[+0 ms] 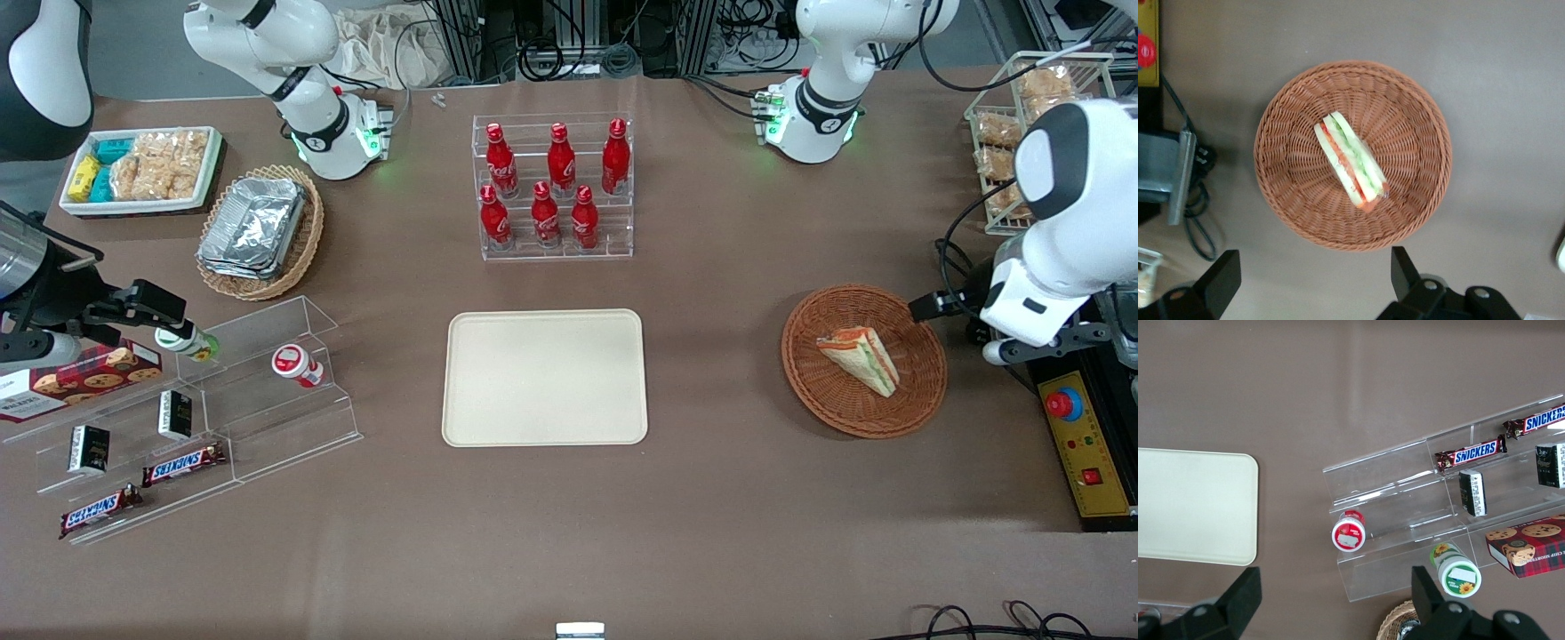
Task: Place sandwich from basket to tray
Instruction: 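Move the left gripper down over the wrapped sandwich in the wicker basket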
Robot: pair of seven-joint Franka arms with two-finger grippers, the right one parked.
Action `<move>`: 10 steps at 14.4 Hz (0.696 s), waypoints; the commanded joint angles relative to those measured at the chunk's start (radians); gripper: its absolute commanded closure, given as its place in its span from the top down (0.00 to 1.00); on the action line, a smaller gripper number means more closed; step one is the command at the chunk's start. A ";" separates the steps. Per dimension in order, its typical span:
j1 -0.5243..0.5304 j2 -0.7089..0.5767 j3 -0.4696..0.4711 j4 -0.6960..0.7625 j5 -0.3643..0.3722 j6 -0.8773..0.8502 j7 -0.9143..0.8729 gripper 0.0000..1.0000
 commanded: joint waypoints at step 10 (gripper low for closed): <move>-0.014 0.101 -0.003 -0.288 -0.009 0.437 -0.505 1.00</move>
